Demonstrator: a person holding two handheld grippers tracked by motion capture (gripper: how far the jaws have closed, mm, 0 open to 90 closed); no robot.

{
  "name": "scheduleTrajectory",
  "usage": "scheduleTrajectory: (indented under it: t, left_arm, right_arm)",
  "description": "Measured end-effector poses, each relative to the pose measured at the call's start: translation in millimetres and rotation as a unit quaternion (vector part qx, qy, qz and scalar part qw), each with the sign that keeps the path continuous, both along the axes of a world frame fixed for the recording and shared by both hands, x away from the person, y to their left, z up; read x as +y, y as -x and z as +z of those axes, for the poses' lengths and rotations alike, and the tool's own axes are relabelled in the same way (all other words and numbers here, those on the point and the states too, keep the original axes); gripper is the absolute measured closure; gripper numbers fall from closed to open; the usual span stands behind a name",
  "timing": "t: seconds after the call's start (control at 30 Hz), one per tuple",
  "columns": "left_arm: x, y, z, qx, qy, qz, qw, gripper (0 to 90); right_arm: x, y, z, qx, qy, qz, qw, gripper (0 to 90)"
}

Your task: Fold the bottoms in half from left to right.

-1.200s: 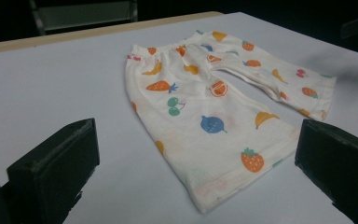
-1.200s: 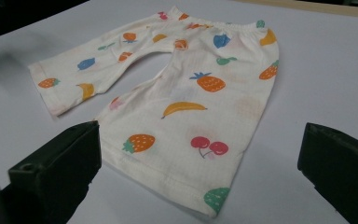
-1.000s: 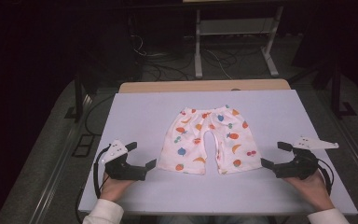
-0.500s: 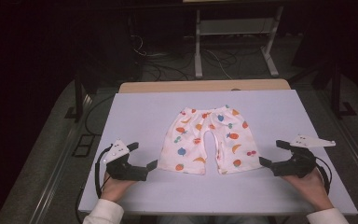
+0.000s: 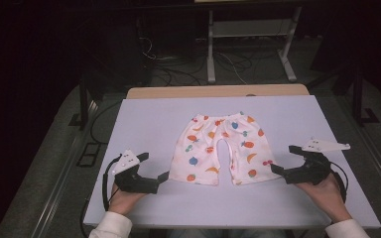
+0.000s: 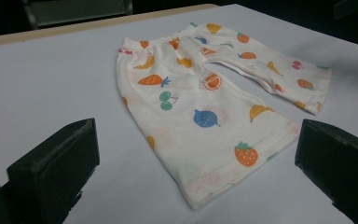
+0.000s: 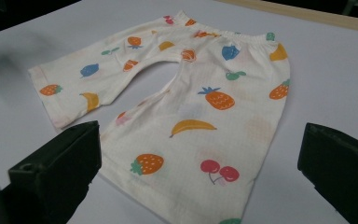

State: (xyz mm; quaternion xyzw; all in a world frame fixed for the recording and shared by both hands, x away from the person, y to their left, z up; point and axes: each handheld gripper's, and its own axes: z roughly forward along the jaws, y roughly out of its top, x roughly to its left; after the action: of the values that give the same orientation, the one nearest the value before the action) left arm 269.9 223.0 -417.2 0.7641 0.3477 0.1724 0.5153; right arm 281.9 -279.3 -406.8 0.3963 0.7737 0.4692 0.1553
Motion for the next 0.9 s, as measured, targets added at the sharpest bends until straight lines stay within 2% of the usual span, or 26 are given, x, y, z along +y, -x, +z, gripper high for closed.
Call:
scheduleTrajectory:
  t: [0.57, 0.7, 0.9]
  left_arm:
    - [0.3, 0.2, -0.3, 0.001, -0.001, 0.0, 1.0, 0.0]
    - [-0.3, 0.4, -0.5, 0.001, -0.002, 0.0, 1.0, 0.0]
    - [-0.5, 0.3, -0.8, 0.002, -0.002, 0.0, 1.0, 0.0]
  right_arm:
    - [24.3, -22.2, 16.4, -0.002, 0.013, 0.021, 0.9997, 0.0]
    - [32.3, -27.9, 19.7, 0.001, 0.023, 0.032, 0.9992, 0.0]
    - [38.3, -36.4, 24.0, -0.001, 0.019, 0.032, 0.9993, 0.0]
